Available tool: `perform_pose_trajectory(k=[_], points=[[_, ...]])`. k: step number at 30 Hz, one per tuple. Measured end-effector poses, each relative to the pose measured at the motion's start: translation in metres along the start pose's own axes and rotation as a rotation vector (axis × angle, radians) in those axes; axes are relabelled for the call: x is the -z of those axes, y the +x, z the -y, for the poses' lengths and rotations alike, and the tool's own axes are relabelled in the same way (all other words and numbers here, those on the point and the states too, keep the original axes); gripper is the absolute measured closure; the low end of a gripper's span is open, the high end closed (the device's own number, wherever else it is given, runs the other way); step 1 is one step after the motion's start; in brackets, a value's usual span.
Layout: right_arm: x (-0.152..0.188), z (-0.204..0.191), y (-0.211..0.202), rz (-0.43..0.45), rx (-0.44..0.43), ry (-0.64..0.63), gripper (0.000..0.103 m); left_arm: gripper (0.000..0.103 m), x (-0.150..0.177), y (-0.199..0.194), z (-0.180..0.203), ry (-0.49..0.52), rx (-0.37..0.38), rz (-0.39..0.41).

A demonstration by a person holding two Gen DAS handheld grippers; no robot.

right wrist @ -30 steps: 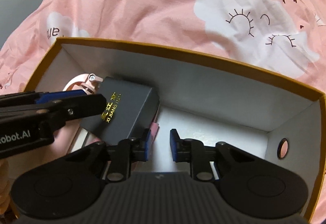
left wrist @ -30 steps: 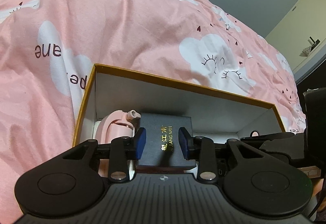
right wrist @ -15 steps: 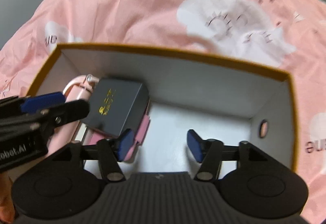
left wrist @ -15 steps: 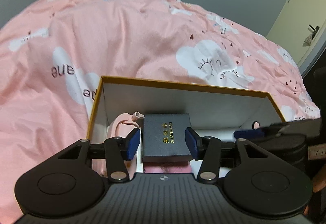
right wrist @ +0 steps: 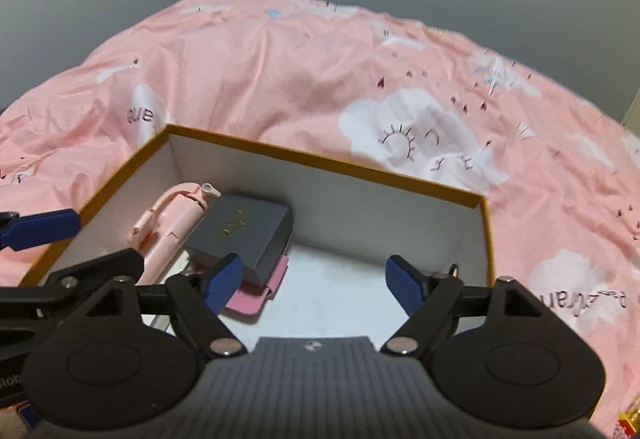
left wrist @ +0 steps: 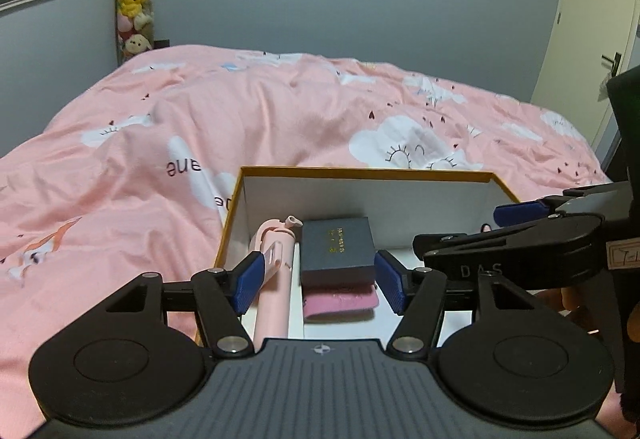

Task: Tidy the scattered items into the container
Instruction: 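Withdraw both grippers from the box toward the remaining items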

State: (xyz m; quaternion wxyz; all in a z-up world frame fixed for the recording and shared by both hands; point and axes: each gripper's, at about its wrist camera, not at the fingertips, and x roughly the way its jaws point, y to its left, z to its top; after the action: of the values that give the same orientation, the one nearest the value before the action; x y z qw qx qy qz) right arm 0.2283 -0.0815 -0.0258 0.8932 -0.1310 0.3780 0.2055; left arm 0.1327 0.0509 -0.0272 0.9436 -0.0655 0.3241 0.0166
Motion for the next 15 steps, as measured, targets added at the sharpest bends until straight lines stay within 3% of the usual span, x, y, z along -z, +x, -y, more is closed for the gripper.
perform_pose_trajectory(k=[11,15], points=[[0.05,-0.017,-0.071,0.136,0.067,0.004,0.016,0.03,0.032,-0.06,0.003,0.04,0.003,0.007],[0.074,-0.023,-0.086,0.115,0.035,0.024,0.016,0.03,0.053,-0.076,0.003,0.081,0.002,-0.039]])
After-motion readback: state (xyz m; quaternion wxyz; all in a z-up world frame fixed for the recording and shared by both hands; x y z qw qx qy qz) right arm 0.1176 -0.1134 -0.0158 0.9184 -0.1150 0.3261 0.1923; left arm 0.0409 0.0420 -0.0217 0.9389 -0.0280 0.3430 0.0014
